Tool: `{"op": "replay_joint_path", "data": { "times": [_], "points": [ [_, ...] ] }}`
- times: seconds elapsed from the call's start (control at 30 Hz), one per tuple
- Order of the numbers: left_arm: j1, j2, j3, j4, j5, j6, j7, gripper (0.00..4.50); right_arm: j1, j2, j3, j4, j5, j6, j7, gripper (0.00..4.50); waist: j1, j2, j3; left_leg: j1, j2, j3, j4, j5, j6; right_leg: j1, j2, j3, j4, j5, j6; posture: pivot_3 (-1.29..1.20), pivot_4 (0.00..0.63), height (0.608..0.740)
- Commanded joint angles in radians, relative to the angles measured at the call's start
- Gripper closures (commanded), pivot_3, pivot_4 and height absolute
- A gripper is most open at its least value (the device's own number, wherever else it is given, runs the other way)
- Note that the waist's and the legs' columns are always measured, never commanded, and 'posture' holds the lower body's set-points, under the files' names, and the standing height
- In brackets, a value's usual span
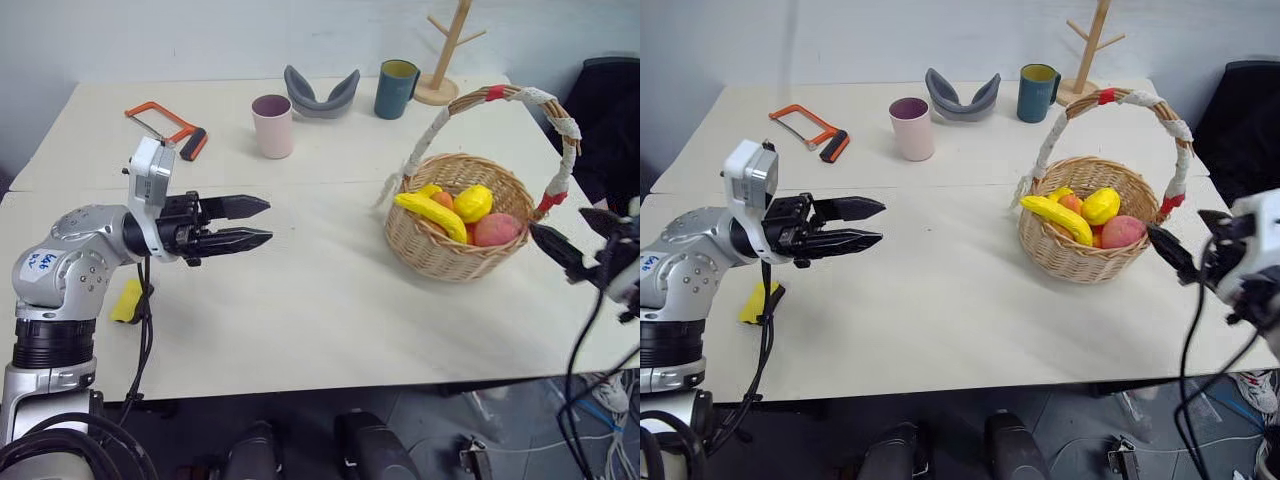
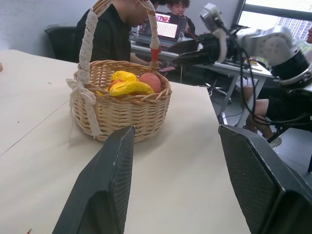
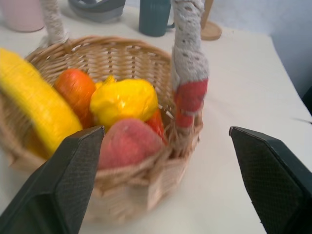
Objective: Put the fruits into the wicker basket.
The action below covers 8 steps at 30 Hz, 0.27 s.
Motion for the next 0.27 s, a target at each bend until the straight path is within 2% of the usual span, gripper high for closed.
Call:
{"op": "replay_joint_path", "data": {
  "times": [0.03, 0.13, 0.27],
  "points": [
    [0.002, 0.009, 0.025, -0.013, 0.003, -0.012, -0.006, 1.64, 0.102, -0.112, -0.231, -0.022, 0.124, 0.105, 0.15, 0.36, 0.007, 0.0, 0.0, 0.0, 0.0, 0.0, 0.0, 0.0, 0.0, 0.0, 0.0, 0.0, 0.0, 0.0, 0.0, 0.0, 0.15, 0.74],
    [0.004, 0.009, 0.025, -0.011, 0.008, -0.015, -0.006, 1.64, 0.206, -0.182, -0.379, 0.007, 0.205, 0.169, 0.281, 0.36, 0.01, 0.0, 0.0, 0.001, 0.0, -0.001, 0.0, 0.0, 0.001, 0.002, 0.001, 0.0, -0.001, 0.0, 0.001, 0.0, 0.15, 0.74],
    [-0.005, 0.003, 0.017, -0.004, 0.021, -0.025, -0.006, 1.64, 0.246, -0.199, -0.402, 0.036, 0.213, 0.163, 0.291, 0.36, 0.009, -0.002, 0.0, 0.016, 0.0, -0.003, -0.004, -0.001, 0.002, 0.021, 0.002, 0.0, -0.012, 0.001, 0.002, 0.0, 0.15, 0.74]
  ]
}}
